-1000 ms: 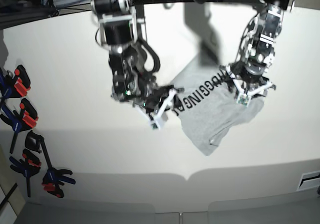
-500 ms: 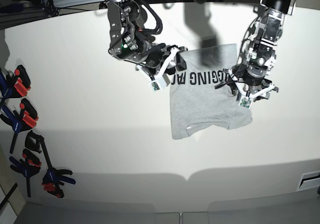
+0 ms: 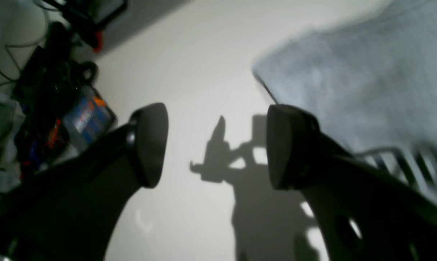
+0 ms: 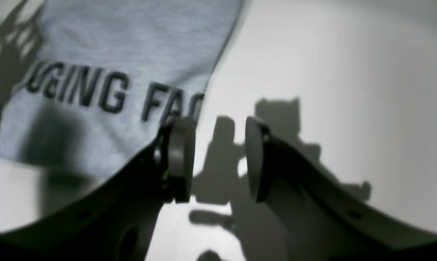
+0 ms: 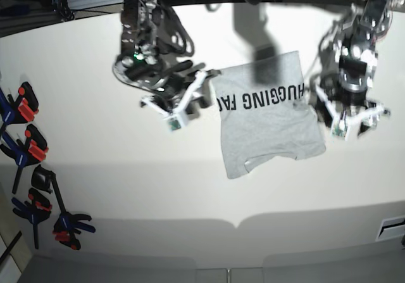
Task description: Fold the T-shirt properly
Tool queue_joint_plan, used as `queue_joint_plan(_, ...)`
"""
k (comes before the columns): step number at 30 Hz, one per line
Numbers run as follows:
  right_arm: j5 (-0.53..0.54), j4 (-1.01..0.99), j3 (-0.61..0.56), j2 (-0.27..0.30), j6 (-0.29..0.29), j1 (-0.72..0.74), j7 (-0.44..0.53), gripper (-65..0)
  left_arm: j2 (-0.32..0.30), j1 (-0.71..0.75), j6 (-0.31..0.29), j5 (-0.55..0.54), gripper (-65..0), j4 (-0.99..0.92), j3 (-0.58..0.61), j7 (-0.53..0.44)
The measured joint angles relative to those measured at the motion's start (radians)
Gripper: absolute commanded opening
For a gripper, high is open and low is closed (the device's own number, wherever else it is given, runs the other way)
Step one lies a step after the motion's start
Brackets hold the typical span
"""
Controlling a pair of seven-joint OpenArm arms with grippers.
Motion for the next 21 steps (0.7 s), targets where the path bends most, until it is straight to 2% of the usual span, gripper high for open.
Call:
queue_joint_plan(6, 0.075, 0.149, 0.136, 0.072, 0.003, -0.146, -0.023, -43.0, 0.002, 0.16, 0.005, 0.008, -25.7, 0.126, 0.0, -0.018)
queue_joint_plan(10, 0.07, 0.255, 0.219, 0.114, 0.007, -0.303, -0.032, -43.0, 0.002, 0.269, 0.012, 0.006, -25.7, 0.143, -0.026, -0.004)
queue_joint_plan(17, 0.109, 0.405, 0.356, 0.141, 0.011, -0.607, -0.041, -43.0, 0.009, 0.505, 0.051, 0.014, -25.7, 0.145, -0.295, 0.005)
queue_joint_plan(21, 0.175, 0.445, 0.434, 0.141, 0.027, -0.735, -0.043, -43.0, 0.058, 0.679, 0.061, 0.005, -25.7, 0.145, -0.423, 0.01)
